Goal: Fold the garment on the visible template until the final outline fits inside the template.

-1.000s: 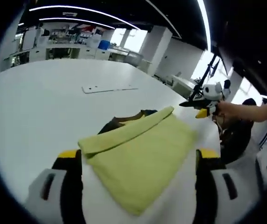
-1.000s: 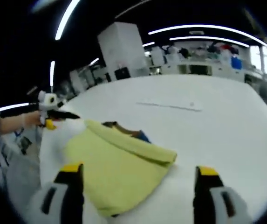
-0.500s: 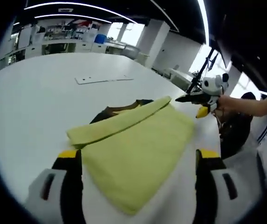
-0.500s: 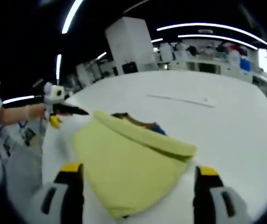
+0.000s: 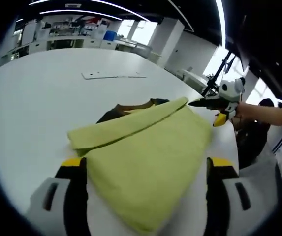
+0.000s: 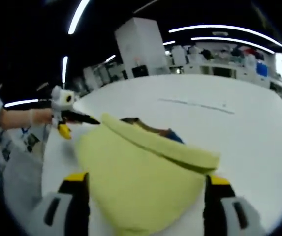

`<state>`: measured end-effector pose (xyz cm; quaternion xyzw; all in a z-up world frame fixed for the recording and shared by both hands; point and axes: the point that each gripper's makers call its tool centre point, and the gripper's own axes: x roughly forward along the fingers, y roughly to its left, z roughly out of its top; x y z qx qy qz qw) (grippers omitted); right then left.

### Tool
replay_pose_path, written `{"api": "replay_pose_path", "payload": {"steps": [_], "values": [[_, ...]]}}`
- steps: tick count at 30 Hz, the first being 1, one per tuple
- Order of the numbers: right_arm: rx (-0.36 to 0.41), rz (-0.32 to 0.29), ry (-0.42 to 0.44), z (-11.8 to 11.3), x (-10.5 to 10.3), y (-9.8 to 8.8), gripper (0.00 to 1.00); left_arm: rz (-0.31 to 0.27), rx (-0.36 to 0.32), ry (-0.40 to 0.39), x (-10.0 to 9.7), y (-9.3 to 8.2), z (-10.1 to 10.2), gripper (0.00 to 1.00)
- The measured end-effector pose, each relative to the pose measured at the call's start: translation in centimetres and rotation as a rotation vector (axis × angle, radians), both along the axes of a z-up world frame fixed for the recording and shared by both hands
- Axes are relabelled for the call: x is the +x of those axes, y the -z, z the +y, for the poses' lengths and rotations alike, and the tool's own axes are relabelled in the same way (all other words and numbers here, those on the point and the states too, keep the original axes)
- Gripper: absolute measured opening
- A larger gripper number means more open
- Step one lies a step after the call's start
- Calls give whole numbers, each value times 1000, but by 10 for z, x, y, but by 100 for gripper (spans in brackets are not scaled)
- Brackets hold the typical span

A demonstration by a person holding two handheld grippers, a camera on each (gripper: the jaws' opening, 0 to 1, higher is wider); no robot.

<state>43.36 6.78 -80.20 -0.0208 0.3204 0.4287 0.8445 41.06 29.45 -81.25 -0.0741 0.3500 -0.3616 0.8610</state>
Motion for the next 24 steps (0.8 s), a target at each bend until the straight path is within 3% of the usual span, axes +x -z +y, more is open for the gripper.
{"api": "replay_pose_path", "payload": {"steps": [9, 14, 24], "values": [[36, 37, 14, 6, 8, 10, 94, 6, -3, -7, 11, 6, 1, 98], [77, 33, 26, 15, 16, 5, 93, -2, -23, -22, 22, 3, 3, 98], [84, 29, 68, 13, 47, 12, 92, -26, -78, -81, 53, -4, 0, 97]]}}
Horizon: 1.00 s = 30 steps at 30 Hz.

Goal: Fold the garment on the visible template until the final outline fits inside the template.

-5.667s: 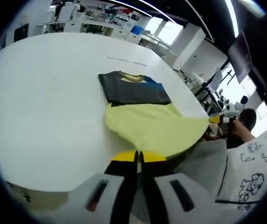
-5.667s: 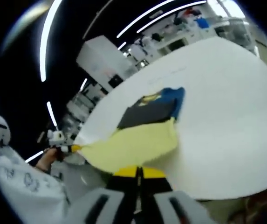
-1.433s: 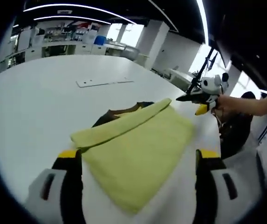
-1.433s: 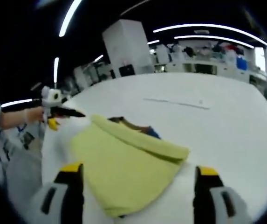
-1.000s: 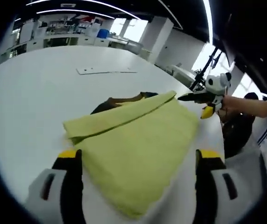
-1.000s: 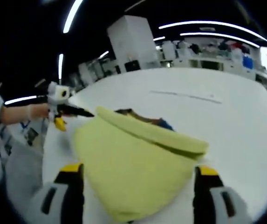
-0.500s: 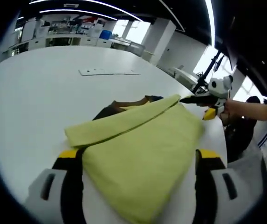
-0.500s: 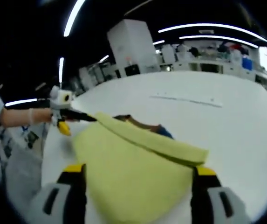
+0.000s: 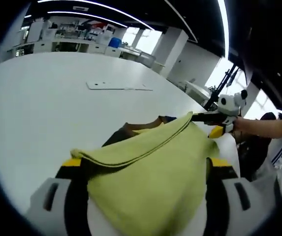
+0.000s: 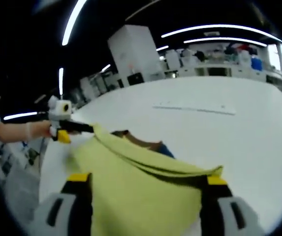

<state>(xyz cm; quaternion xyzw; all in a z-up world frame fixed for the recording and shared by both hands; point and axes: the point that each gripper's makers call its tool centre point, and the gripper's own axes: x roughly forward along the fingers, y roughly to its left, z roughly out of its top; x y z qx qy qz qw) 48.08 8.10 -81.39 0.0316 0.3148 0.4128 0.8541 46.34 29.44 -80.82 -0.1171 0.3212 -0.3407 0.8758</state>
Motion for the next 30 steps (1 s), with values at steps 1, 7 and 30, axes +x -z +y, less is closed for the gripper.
{"api": "replay_pose_path", "payload": {"steps": [1, 7, 30], "values": [[-2, 1, 8, -2, 3, 2, 91, 4, 0, -8, 2, 1, 0, 97], [-9, 16, 21, -6, 11, 7, 91, 13, -14, -32, 9, 2, 1, 96], [-44, -41, 63, -33, -25, -12, 88, -19, 23, -17, -30, -14, 13, 87]]}}
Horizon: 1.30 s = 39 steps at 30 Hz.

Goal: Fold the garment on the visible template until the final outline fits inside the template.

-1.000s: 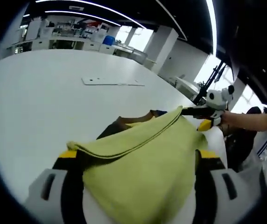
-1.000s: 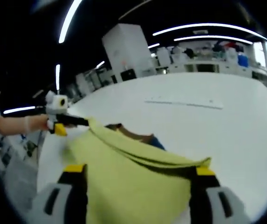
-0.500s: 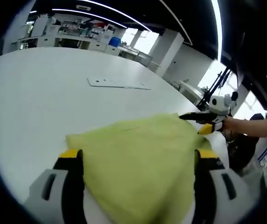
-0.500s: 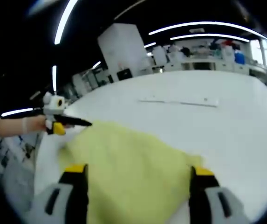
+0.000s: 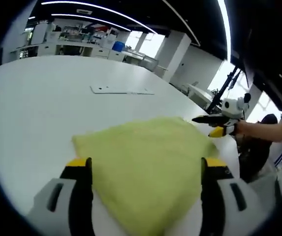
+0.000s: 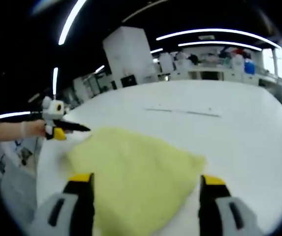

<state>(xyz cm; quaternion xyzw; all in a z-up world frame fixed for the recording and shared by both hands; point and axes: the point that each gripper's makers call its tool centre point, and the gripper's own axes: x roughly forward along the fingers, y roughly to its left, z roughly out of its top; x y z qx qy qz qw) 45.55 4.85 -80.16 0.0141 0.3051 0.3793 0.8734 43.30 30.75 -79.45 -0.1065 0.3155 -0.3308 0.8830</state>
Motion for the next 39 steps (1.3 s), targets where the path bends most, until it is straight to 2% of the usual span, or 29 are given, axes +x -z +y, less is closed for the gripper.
{"api": "replay_pose_path", "payload": {"steps": [16, 25, 31, 39], "values": [[-29, -16, 81, -38, -57, -8, 82, 3, 2, -49, -60, -5, 26, 76], [-42, -3, 92, -49, -84, -5, 83, 34, 18, -74, -98, 6, 38, 72], [-56, 2, 92, -53, -99, -1, 83, 35, 20, -92, -112, 7, 43, 67], [-67, 1, 84, -51, -114, 2, 80, 35, 25, -123, -124, 14, 49, 54]]}}
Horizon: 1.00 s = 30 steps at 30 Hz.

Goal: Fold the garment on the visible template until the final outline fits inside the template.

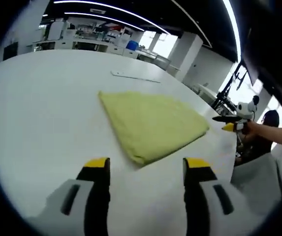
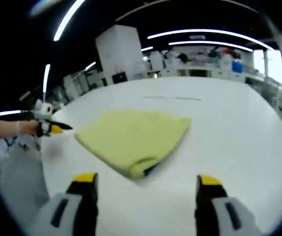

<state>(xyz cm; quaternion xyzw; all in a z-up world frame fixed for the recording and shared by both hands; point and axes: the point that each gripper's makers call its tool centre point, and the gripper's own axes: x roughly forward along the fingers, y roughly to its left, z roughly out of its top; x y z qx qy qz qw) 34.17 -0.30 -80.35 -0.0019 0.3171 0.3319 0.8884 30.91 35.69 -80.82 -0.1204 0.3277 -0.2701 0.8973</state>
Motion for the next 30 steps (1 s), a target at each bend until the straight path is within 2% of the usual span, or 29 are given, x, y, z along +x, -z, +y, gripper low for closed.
{"api": "replay_pose_path", "payload": {"steps": [4, 11, 14, 19, 22, 30], "values": [[-5, -2, 2, 1, -2, 1, 78, 9, -11, -12, -2, 1, 1, 45], [-5, 3, -3, 5, -2, 4, 69, 12, 11, -5, -5, 5, 2, 46], [-3, 9, -10, 8, -3, 6, 58, 18, 18, -6, -6, 7, 3, 44], [-6, 25, -39, 20, -9, 12, 34, 31, 33, -17, -5, 13, 1, 39], [-10, 30, -38, 22, -6, 20, 28, 42, 31, -20, -4, 17, 0, 36], [51, 75, 14, 33, 1, 25, 11, 64, 25, -42, 3, 22, 2, 30]]}}
